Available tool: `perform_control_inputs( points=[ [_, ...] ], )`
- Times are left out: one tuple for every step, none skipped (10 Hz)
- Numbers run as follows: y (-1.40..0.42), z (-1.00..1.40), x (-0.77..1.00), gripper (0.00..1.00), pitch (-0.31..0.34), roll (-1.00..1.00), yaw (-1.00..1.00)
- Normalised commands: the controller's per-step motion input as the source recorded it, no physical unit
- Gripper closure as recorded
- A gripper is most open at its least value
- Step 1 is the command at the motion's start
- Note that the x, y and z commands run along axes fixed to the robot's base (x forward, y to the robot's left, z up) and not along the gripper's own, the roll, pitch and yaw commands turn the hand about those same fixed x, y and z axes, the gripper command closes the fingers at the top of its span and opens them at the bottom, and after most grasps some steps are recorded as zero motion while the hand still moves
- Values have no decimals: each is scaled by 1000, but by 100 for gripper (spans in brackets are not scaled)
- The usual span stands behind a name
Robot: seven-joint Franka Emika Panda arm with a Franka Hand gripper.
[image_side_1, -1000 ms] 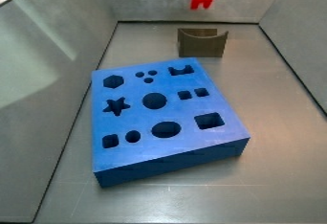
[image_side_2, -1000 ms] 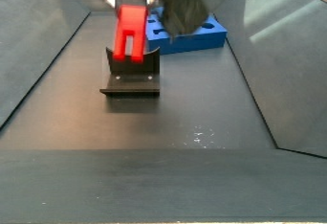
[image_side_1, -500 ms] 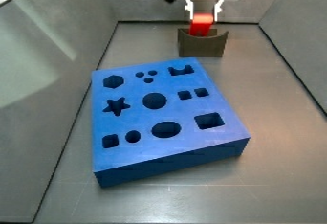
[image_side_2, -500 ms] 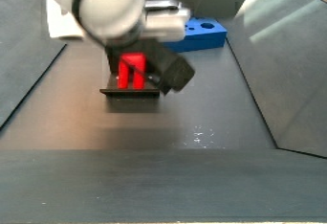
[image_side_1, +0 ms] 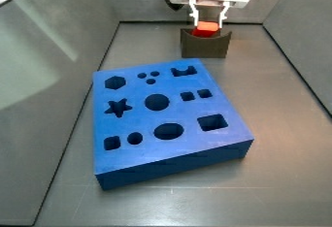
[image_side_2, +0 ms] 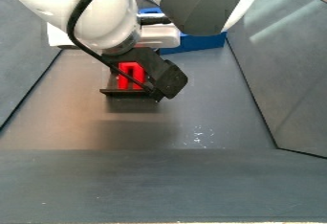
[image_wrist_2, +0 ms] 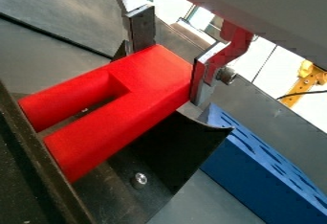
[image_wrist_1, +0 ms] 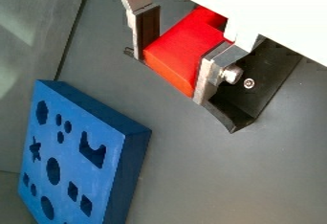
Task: Pick up the square-circle object. Move up. Place the square-circle object on the fixture. Regrasp the square-circle object. Move to above the board. Insert the square-circle object.
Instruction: Place the square-circle object on the fixture, then regrasp the square-circle object.
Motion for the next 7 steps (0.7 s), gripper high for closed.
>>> perform_control_inputs(
  points=[
    [208,-638,60,100,-73,-92,-122],
    [208,-636,62,100,-73,-93,-123],
    [0,0,0,0,0,0,0],
    [0,1000,0,0,19,-42,24],
    [5,1000,-4,0,21,-34,27],
    [9,1000,-19,0,27,-19,23],
    [6,1000,-26,0,30,0,19]
  ],
)
